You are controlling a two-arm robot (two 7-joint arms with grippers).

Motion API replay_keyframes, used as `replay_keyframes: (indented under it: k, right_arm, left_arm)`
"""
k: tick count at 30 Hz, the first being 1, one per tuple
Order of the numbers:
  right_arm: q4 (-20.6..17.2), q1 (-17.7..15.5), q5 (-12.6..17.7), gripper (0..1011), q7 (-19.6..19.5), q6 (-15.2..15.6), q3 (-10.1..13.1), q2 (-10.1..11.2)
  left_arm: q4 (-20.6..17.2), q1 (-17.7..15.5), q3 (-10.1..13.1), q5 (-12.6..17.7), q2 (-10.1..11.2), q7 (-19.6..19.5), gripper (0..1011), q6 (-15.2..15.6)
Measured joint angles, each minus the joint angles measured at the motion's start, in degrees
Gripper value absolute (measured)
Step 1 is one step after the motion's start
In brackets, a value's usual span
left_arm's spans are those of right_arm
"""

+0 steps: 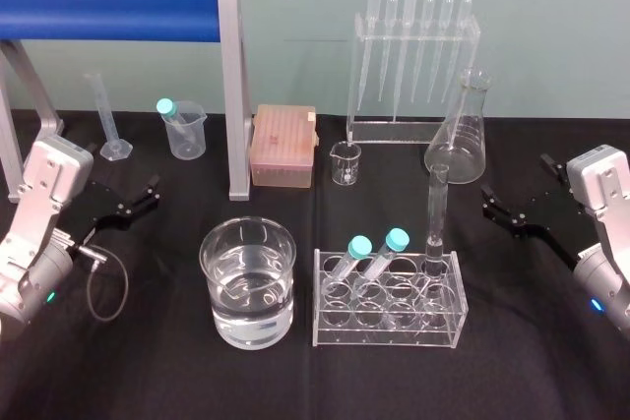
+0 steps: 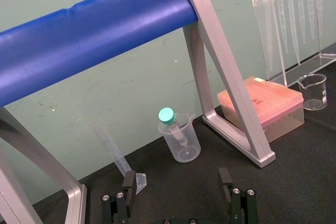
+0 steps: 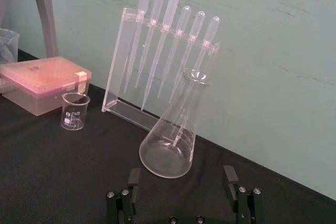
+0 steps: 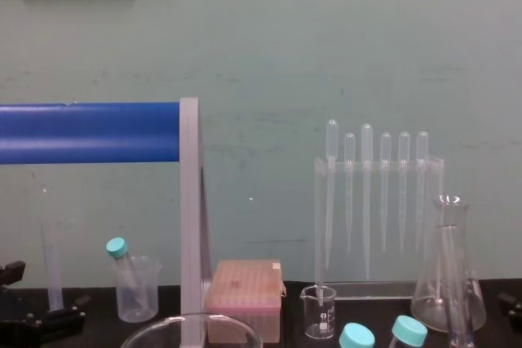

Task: Hold the test tube with one hand and immerse one end into the beaker, then return it to the test tube rack.

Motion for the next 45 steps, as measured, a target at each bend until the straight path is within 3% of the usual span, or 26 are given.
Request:
replay_keyframes:
  k: [45]
  right_arm:
    - [0.0,0.0,0.0,1000,0.0,0.0,0.0,0.0]
  left_arm:
    - [0.0,0.0,0.0,0.0,0.0,0.0,1000,0.0]
